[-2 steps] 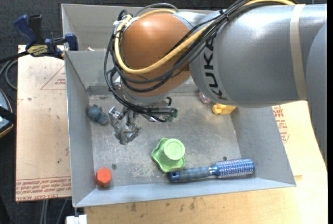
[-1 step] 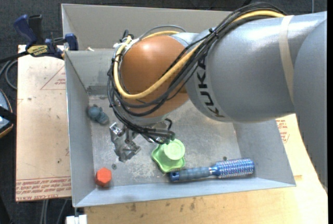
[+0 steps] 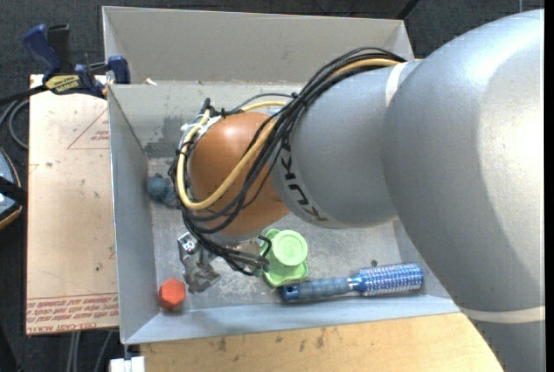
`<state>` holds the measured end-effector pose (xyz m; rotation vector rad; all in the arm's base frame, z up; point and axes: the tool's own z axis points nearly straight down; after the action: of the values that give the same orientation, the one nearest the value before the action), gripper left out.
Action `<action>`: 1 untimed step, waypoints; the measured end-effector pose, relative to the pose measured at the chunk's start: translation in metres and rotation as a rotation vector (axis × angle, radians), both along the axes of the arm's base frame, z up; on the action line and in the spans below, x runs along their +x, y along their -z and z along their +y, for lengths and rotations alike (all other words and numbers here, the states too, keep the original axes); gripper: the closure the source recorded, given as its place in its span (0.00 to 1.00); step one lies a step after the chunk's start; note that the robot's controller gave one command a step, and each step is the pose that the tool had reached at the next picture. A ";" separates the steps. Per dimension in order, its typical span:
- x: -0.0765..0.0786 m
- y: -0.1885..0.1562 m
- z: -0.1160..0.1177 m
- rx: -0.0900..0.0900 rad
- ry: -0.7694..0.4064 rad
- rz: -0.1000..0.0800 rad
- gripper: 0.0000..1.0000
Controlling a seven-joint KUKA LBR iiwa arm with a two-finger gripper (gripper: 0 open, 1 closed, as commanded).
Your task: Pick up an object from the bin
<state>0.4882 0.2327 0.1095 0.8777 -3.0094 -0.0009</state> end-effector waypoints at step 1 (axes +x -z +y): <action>0.002 -0.004 0.001 0.003 0.001 -0.006 0.00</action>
Offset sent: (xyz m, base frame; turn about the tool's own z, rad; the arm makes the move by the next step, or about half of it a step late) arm 0.0000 0.0000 0.0000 0.0000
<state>0.4900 0.2333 0.1131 0.8788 -3.0163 -0.0024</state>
